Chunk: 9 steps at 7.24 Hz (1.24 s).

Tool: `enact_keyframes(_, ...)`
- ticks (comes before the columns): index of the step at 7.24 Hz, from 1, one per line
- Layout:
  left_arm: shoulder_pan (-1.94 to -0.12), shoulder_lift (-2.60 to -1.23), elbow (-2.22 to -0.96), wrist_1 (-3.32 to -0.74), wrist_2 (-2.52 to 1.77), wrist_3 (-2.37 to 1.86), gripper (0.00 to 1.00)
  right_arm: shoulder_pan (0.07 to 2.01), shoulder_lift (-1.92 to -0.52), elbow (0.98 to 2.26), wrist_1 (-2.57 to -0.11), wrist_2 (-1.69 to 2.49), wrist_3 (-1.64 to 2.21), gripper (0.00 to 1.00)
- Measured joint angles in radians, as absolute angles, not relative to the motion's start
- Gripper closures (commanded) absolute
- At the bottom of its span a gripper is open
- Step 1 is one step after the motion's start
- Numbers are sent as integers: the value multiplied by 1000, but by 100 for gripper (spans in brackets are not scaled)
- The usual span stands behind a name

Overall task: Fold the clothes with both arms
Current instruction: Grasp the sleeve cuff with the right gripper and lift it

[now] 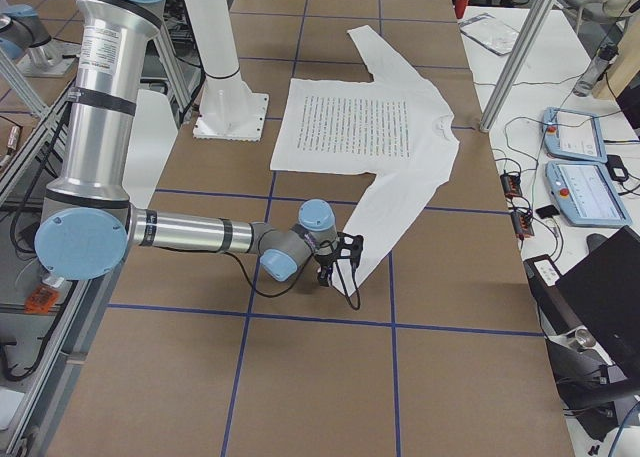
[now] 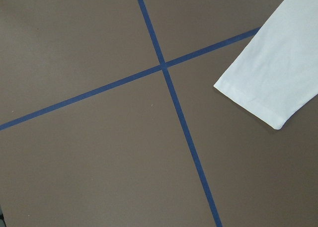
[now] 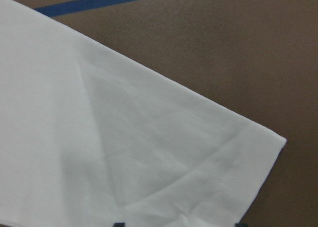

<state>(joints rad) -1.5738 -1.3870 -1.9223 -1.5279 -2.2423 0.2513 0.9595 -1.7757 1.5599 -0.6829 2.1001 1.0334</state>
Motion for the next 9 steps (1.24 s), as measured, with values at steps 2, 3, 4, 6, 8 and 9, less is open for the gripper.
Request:
enact_keyframes(2, -1574, -1386, -1923, -1528, -2243, 250, 0, 958, -1787, 1560, -683, 2100, 1035, 93)
enact_keyframes(3, -1574, -1385, -1923, -1528, -2243, 250, 0, 957, -1790, 1561, -682, 2100, 1042, 100)
enact_keyframes(4, -1574, -1385, -1924, -1528, -2243, 250, 0, 956, -1791, 1561, -682, 2100, 1054, 100)
enact_keyframes(6, -1574, -1385, -1923, -1528, -2243, 250, 0, 957, -1790, 1570, -682, 2102, 1061, 100)
enact_keyframes(8, -1574, -1385, -1922, -1528, -2243, 250, 0, 957, -1771, 1636, -692, 2116, 1059, 100)
enact_keyframes(9, -1574, -1385, -1922, -1528, -2243, 250, 0, 959, -1736, 1670, -694, 2113, 1059, 100)
